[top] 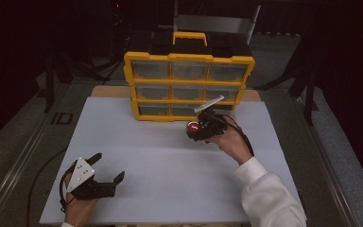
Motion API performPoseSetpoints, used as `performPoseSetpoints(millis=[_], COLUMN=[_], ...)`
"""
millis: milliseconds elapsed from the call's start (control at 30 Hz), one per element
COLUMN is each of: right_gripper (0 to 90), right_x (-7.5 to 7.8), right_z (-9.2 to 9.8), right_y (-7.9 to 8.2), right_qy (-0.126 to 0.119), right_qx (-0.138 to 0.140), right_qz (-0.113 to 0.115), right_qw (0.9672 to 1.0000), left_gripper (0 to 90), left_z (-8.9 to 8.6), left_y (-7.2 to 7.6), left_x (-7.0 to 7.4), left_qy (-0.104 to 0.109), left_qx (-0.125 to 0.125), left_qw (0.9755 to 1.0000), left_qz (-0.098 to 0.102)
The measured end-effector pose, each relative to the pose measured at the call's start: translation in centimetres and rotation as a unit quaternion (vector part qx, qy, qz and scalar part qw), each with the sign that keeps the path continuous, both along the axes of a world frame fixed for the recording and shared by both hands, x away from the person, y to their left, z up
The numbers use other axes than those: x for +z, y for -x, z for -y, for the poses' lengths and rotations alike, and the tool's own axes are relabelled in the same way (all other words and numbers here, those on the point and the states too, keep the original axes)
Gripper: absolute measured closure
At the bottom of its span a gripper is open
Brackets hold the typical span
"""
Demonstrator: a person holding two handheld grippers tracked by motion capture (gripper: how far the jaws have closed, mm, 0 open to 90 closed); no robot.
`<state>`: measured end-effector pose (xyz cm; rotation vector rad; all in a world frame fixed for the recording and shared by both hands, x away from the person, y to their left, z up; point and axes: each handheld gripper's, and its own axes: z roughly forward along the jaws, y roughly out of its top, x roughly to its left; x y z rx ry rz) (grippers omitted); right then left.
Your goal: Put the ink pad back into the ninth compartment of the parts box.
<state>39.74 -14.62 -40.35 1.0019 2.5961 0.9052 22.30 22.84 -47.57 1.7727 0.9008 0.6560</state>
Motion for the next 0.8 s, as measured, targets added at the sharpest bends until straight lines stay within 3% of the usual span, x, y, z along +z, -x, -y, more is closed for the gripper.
performPoseSetpoints(millis=[800], right_gripper=[29.6], right_x=[1.9], right_z=[2.3], right_y=[-1.3], right_qy=[-0.013], right_qx=[-0.044], right_qz=[0.014], right_qw=[0.9988], left_gripper=[0.4], left_z=[0.0], left_y=[0.0], left_x=[0.0], left_qy=[0.001], left_qx=[0.001], left_qw=[1.0], left_qz=[0.0])
